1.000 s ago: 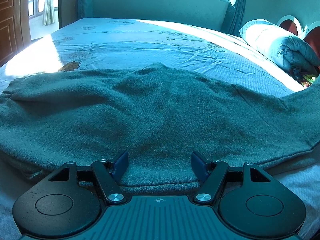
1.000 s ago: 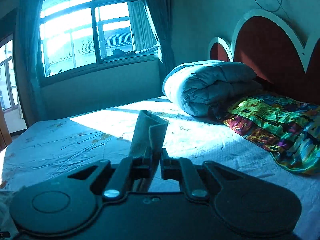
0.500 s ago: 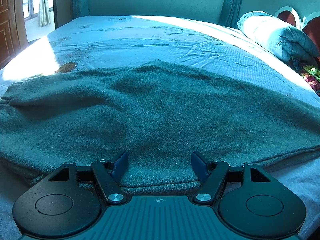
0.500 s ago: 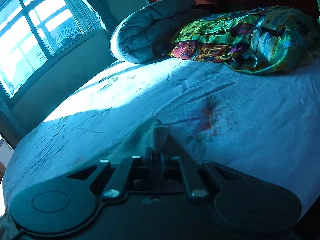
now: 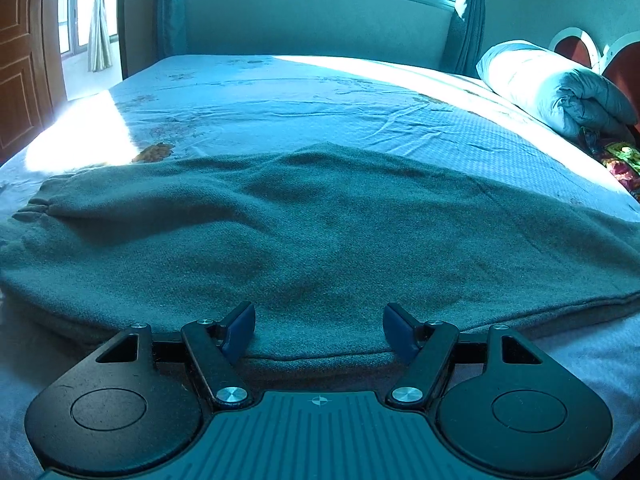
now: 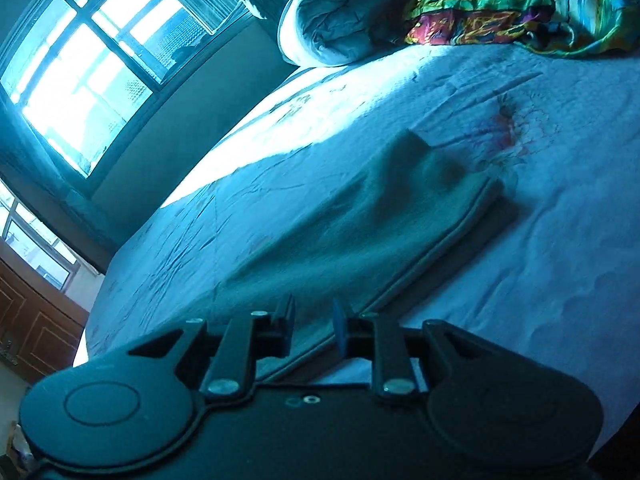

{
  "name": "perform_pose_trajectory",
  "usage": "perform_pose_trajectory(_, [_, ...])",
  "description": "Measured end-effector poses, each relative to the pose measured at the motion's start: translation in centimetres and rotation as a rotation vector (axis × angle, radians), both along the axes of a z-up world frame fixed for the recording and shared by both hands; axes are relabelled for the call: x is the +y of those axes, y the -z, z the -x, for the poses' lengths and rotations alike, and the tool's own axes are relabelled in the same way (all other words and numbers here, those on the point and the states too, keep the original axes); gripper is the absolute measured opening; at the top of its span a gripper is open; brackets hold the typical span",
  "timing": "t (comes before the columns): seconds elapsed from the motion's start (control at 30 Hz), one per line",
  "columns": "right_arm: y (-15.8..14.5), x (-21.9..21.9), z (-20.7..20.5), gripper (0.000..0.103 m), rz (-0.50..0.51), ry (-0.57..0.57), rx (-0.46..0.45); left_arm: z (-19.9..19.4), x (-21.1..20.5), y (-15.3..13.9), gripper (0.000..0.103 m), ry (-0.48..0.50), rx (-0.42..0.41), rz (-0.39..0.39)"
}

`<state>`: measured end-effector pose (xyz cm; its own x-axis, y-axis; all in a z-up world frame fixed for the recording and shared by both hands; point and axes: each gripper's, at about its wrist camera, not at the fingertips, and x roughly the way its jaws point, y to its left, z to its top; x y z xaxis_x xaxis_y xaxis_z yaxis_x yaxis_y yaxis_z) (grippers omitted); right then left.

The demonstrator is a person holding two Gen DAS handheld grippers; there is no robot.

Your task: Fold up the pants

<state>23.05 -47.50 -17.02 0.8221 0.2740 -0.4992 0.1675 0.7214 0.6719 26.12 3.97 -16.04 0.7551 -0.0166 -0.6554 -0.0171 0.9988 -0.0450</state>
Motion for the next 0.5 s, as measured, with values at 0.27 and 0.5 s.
perform_pose_trajectory(0.27, [2.9, 7.2, -2.5, 0.014, -0.156, -0.118, 0.089, 2.6, 1.8, -0.8, 0.071, -0.018, -0.031, 0.008])
perform_pose_trajectory(0.5, [3.6, 8.0, -3.7, 0.014, -0.214, -0.1, 0.122, 3.3, 2.7, -0.3, 0.071, -0.072, -0.046, 0.022])
